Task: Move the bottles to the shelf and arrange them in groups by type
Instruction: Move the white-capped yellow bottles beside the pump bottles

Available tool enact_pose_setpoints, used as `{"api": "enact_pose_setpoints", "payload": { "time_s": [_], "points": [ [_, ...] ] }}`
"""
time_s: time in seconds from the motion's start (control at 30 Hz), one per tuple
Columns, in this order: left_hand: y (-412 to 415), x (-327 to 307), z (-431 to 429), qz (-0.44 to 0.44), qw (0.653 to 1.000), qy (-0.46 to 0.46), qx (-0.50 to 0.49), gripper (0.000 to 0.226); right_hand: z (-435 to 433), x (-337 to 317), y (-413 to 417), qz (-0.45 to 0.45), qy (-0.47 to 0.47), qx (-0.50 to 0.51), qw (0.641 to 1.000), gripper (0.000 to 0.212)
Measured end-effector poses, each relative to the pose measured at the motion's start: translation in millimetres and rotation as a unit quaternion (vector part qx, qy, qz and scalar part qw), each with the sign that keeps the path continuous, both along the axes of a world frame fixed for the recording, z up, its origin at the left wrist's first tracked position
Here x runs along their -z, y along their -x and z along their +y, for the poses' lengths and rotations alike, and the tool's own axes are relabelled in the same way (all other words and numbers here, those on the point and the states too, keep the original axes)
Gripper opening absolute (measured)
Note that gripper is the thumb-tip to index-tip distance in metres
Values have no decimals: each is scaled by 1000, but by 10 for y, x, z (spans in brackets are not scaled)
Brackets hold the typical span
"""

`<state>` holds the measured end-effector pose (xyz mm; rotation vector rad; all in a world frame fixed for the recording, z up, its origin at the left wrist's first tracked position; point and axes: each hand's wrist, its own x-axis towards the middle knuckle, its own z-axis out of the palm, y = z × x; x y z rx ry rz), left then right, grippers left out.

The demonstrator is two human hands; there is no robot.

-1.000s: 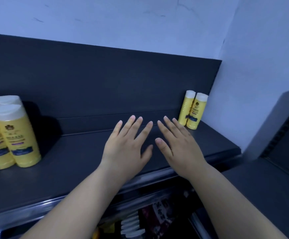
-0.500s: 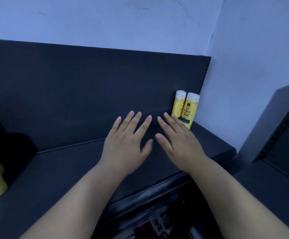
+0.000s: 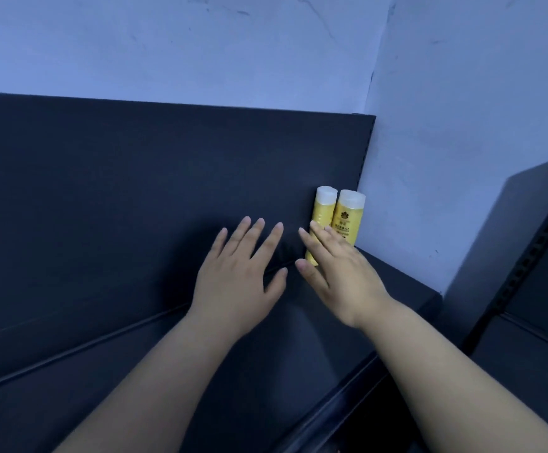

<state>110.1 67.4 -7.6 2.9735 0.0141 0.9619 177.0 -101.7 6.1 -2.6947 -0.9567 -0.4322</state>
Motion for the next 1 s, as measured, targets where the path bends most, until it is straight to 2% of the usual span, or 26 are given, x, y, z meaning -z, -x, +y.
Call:
{"api": "enact_pose_setpoints", "payload": {
  "time_s": [0.17, 0.3, 0.57, 0.67, 0.77, 0.87, 0.93, 1.0],
  "points": [
    [-284, 143, 89, 18, 1000, -6, 23, 63, -93, 121, -380, 28, 18, 24, 999, 76],
    [-589, 166, 113, 41, 999, -8, 27, 63, -194, 159, -758, 51, 31, 48, 997, 61],
    [-1638, -112, -203, 53, 996, -5, 76, 62, -429, -38, -1823, 52, -22, 77, 995, 60],
    [-2158, -226, -407, 65, 993, 34, 91, 60, -483, -119, -2282, 40, -27, 96, 994, 65],
    [-2654, -262, -561, 133, 980, 121, 86, 66, -483, -142, -2656, 42, -28, 102, 993, 68],
    [-3040, -230, -651, 190, 968, 145, 77, 64, -481, -110, -2911, 63, -25, 94, 993, 64],
    [-3189, -211, -676, 183, 970, 137, 75, 57, -461, -87, -3009, 73, -20, 93, 993, 63],
    [-3294, -213, -678, 139, 976, 151, 75, 45, -420, -78, -3077, 77, -25, 102, 991, 61]
  ]
}}
